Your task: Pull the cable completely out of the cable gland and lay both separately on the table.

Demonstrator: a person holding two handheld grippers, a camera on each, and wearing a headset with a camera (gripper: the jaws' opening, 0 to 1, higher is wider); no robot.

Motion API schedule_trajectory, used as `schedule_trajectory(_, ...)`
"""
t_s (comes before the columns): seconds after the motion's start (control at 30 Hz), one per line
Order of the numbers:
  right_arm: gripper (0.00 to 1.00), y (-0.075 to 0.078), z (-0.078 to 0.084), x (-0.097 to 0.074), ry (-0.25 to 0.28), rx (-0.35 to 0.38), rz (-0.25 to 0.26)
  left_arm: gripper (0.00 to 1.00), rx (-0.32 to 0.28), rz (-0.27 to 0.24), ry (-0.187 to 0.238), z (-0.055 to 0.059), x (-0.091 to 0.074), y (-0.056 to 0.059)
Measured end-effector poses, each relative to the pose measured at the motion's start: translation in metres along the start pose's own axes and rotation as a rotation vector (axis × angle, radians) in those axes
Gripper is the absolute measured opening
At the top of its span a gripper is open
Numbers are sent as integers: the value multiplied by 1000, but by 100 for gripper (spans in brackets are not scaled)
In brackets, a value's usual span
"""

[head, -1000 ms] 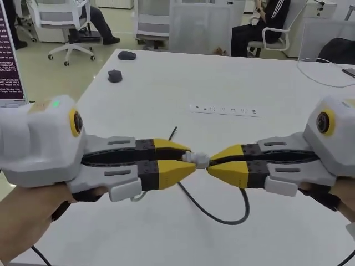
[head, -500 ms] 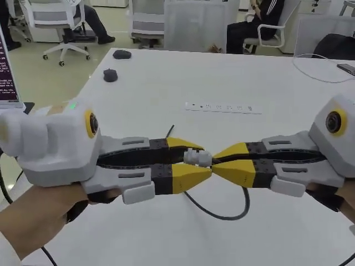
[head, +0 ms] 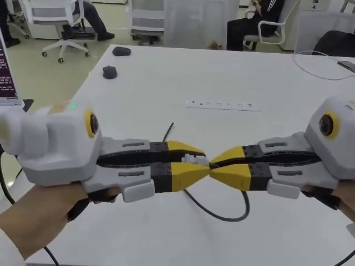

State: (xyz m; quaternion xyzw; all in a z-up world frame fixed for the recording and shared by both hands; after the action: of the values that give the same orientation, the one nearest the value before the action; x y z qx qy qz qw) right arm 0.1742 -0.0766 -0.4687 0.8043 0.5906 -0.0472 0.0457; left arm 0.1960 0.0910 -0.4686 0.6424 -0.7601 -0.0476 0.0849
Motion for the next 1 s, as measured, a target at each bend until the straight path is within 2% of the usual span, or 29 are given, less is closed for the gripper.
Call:
schedule_trajectory(0.1, 2, 1, 5, -1, -38, -25, 2, 16, -9, -8, -15, 4, -2, -1)
schedule_trajectory(0.2, 2, 4, 12, -4, -97, -60, 14, 16, -12, -20, -33, 9, -6, -1)
schedule_trajectory(0.37, 2, 9, 23, -12, -148, -54, 38, 16, -26, -37, -32, 14, -11, -2)
schedule_trajectory(0.53, 2, 16, 44, -22, -264, -67, 85, 16, -36, -45, -33, 17, -13, -2)
schedule_trajectory(0.63, 2, 22, 61, -31, -277, -5, 119, 16, -55, -44, -7, 19, -14, -3)
schedule_trajectory(0.77, 2, 25, 78, -40, -308, 26, 154, 16, -61, -51, -8, 21, -15, -3)
schedule_trajectory(1.0, 2, 25, 81, -44, -324, 37, 169, 16, -68, -38, -4, 23, -11, -3)
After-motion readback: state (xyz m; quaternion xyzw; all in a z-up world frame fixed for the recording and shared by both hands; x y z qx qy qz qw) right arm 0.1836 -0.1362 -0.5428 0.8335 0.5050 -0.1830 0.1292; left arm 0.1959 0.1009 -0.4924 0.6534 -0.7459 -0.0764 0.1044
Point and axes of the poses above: the centre of the closed fingertips' face, and the gripper's own axes: x roughly forward along the fingers, y roughly to its right, z roughly out of its underside, the point moved 9 cm from there along -x, roughly backward along the fingers, and after that the axes turned 11 degrees about z, right-handed, at the moved point
